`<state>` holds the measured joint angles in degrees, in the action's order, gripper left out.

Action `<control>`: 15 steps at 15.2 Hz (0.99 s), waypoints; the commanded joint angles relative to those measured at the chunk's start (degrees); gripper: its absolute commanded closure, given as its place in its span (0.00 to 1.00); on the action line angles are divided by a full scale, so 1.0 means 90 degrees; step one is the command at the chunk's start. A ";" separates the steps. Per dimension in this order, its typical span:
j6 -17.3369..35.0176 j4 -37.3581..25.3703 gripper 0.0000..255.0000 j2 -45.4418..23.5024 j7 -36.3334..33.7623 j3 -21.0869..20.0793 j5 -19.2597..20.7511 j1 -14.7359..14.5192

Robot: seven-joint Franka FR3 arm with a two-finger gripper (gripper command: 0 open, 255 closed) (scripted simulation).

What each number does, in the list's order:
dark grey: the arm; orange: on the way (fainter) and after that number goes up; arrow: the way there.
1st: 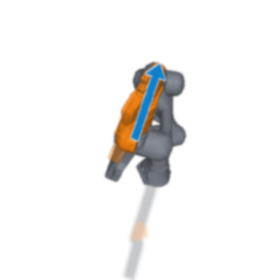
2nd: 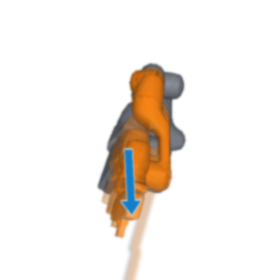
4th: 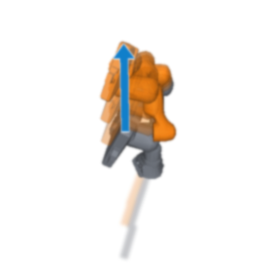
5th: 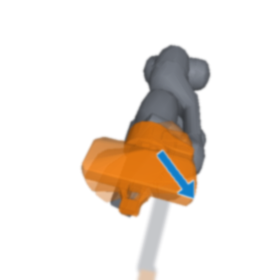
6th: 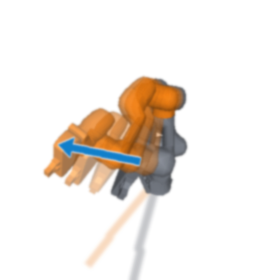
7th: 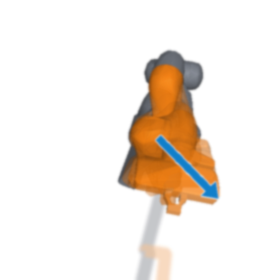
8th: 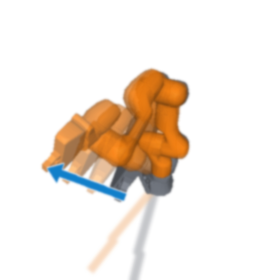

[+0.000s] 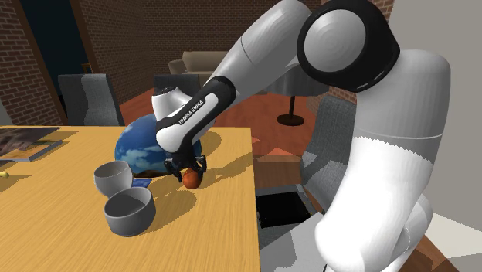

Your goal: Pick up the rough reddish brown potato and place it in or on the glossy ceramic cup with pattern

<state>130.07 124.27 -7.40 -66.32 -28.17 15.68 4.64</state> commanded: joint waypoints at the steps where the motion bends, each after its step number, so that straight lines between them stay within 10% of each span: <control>1: 0.0000 0.0003 1.00 -0.0003 0.0001 0.0003 0.0000 0.0003; 15: -0.0820 -0.0391 1.00 0.0541 0.0408 -0.0056 -0.0464 0.0050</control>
<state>123.48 121.29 -2.84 -63.01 -28.68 11.80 5.04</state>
